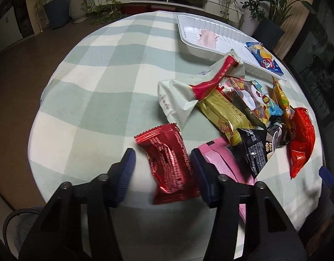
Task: Organize snacks
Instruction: 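Move the left tool back to the pile and grasp the red foil candy, then grasp the pink bar with the right tool while the left tool holds the red candy, then carry both snacks to the white tray and release them inside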
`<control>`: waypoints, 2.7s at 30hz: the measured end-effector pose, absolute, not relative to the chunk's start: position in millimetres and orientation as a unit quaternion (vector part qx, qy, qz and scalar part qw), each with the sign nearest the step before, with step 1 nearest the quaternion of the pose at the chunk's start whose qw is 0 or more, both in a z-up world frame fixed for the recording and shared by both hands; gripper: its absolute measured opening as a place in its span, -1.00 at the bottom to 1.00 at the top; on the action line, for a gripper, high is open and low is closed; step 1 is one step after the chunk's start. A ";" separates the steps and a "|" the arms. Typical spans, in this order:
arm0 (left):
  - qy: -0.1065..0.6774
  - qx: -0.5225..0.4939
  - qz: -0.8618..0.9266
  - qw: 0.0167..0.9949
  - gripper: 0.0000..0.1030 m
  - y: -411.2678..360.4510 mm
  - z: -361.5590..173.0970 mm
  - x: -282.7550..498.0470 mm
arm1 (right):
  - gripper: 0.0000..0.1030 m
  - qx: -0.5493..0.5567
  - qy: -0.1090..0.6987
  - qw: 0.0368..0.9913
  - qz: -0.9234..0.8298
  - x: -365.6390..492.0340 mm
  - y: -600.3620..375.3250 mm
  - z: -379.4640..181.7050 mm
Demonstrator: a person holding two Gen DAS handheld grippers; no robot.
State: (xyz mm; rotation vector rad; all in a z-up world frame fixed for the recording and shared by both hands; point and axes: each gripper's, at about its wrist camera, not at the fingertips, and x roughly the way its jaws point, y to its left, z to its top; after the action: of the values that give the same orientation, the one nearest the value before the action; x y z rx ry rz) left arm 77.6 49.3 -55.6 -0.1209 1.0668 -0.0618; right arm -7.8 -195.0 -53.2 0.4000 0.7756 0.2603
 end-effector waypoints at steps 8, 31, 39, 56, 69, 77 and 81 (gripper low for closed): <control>0.516 -0.022 -0.037 0.855 -0.07 52.7 -58.5 80.4 | 0.77 0.179 0.381 0.898 0.124 -7.1 -190.0 -54.3; 0.503 -0.035 -0.085 0.860 -0.55 68.3 -49.7 47.1 | 0.47 0.049 0.454 0.870 0.186 28.4 -84.3 -67.3; 0.494 -0.054 -0.095 0.863 -0.55 75.8 -47.1 43.1 | 0.24 -0.019 0.484 0.856 0.181 56.1 -51.1 -80.1; 0.497 -0.053 -0.106 0.860 -0.55 73.0 -52.3 43.4 | -0.33 -0.052 0.521 0.833 0.177 60.8 -41.7 -88.7; 0.496 -0.068 -0.125 0.856 -0.55 72.5 -50.0 35.3 | -0.40 0.045 0.517 0.822 0.233 28.8 -68.3 -70.2; 0.492 -0.095 -0.159 0.851 -0.55 73.8 -38.9 27.5 | -0.40 0.098 0.500 0.817 0.270 13.3 -82.5 -54.6; 0.486 -0.104 -0.172 0.851 -0.55 72.7 -26.4 26.2 | -0.40 0.128 0.489 0.817 0.278 11.9 -95.1 -45.1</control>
State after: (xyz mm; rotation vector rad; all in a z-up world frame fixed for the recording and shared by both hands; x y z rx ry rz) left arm 26.2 72.7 -26.4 -0.2201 1.0227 -0.3631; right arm 11.9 -95.1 -45.1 0.2735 1.0425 0.5928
